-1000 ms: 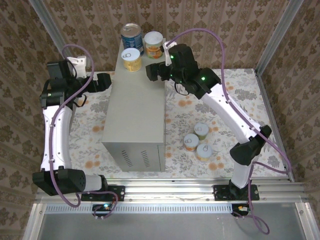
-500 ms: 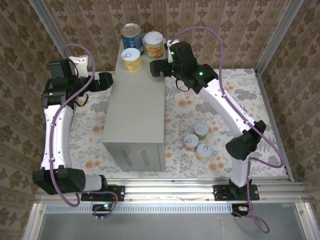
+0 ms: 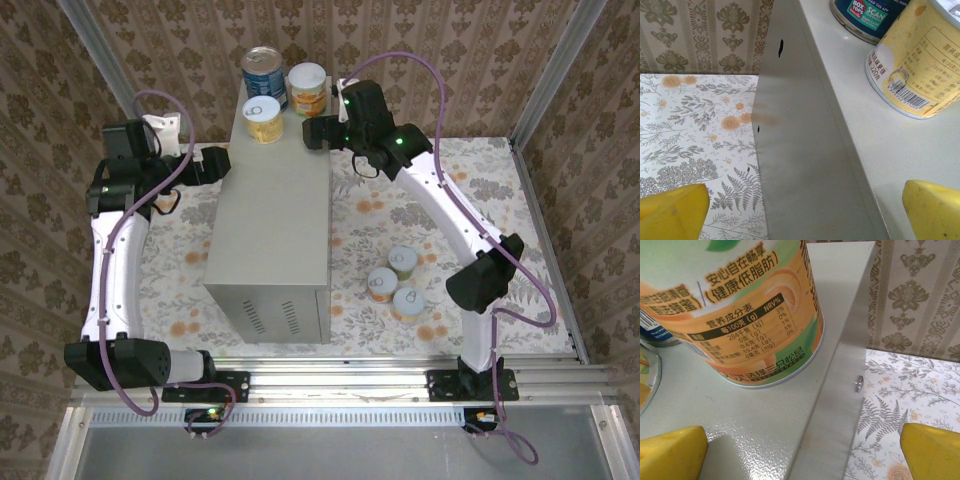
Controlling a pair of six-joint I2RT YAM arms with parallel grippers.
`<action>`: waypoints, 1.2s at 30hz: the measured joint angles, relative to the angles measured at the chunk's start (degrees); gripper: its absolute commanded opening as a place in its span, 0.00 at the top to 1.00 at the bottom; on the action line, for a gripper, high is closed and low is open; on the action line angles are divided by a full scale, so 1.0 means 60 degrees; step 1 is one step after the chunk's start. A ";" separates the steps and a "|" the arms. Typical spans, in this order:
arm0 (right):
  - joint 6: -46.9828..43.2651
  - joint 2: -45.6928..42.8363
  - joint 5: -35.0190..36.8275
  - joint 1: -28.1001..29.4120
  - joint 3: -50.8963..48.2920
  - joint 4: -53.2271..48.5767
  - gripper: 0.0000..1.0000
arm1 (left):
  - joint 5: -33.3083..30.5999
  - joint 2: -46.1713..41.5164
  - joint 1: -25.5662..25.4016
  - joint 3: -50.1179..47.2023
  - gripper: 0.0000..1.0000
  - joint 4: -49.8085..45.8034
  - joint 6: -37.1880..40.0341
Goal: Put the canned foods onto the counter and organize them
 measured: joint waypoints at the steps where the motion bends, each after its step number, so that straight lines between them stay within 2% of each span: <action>1: 0.0004 0.0040 -0.0033 -0.0015 0.0051 0.0000 0.00 | 0.0000 0.0000 0.0000 -0.0004 0.00 0.0004 0.0000; 36: 0.0189 0.1093 -0.0251 -0.0164 0.1497 -0.0270 0.00 | 0.0000 0.0000 0.0000 -0.0004 0.00 0.0022 0.0000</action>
